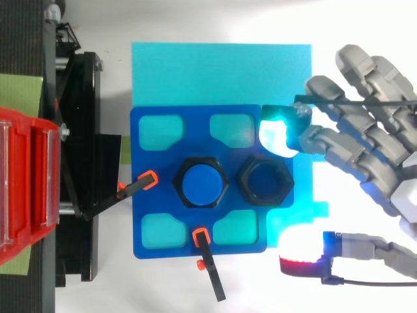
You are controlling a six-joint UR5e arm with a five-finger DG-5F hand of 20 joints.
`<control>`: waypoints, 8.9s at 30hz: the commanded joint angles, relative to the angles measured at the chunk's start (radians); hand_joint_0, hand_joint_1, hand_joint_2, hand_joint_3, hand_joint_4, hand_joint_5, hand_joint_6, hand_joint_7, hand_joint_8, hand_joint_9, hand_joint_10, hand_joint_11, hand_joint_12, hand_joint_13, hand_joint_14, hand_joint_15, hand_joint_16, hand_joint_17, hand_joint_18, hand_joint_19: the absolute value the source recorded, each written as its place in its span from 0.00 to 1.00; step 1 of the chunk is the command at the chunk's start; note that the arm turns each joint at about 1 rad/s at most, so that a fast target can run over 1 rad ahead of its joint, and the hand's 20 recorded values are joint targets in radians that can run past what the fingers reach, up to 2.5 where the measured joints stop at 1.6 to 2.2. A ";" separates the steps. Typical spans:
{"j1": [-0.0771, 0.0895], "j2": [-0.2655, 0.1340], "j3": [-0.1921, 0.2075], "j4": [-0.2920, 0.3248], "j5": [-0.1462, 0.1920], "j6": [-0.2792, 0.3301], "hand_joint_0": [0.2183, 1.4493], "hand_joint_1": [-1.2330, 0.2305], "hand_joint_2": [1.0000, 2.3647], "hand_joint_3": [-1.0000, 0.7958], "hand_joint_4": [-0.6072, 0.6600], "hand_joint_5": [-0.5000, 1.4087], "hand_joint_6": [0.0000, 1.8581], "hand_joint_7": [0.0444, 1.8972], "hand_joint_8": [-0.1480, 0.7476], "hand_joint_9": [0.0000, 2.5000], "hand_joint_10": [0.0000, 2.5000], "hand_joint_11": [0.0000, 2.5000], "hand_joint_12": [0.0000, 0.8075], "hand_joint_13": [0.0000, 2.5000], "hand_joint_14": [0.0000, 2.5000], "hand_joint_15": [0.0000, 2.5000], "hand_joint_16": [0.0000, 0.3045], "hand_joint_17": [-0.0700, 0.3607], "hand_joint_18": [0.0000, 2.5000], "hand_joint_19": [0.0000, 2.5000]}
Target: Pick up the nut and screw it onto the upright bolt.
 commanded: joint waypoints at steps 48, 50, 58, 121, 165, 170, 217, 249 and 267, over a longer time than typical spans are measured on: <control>0.015 -0.087 0.015 0.075 0.090 -0.028 0.11 0.39 0.00 0.28 0.70 0.12 0.27 0.39 0.52 0.03 0.00 0.00 0.59 0.00 0.00 0.00 0.22 0.51 0.00 0.00; 0.013 -0.087 0.015 0.075 0.090 -0.028 0.12 0.39 0.00 0.28 0.70 0.12 0.27 0.39 0.52 0.03 0.00 0.00 0.58 0.00 0.00 0.00 0.22 0.51 0.00 0.00; 0.009 -0.087 0.015 0.070 0.073 -0.028 0.14 0.37 0.00 0.28 0.71 0.13 0.27 0.43 0.51 0.03 0.00 0.00 0.56 0.01 0.00 0.00 0.20 0.49 0.00 0.00; -0.092 0.049 0.187 -0.397 -0.168 0.100 0.26 0.41 0.00 0.28 0.76 0.17 0.27 0.62 0.51 0.14 0.00 0.00 0.46 0.11 0.00 0.00 0.15 0.39 0.04 0.00; -0.218 -0.092 0.214 -0.106 -0.545 -0.049 0.26 0.42 0.00 0.28 0.75 0.17 0.27 0.62 0.51 0.15 0.00 0.00 0.46 0.13 0.00 0.00 0.14 0.39 0.06 0.00; -0.226 -0.104 0.214 -0.109 -0.556 -0.023 0.26 0.42 0.00 0.28 0.75 0.17 0.27 0.62 0.51 0.15 0.00 0.00 0.46 0.13 0.00 0.00 0.14 0.39 0.06 0.00; -0.247 -0.103 0.214 -0.163 -0.611 0.028 0.26 0.42 0.00 0.28 0.74 0.17 0.27 0.62 0.52 0.16 0.00 0.00 0.46 0.14 0.00 0.00 0.14 0.39 0.08 0.00; -0.293 -0.104 0.214 -0.190 -0.702 0.052 0.25 0.42 0.00 0.28 0.74 0.17 0.27 0.62 0.52 0.16 0.00 0.00 0.46 0.14 0.00 0.00 0.14 0.39 0.08 0.00; -0.307 -0.104 0.214 -0.181 -0.732 0.046 0.20 0.45 0.00 0.28 0.75 0.16 0.27 0.54 0.53 0.14 0.00 0.00 0.50 0.13 0.00 0.00 0.16 0.42 0.07 0.00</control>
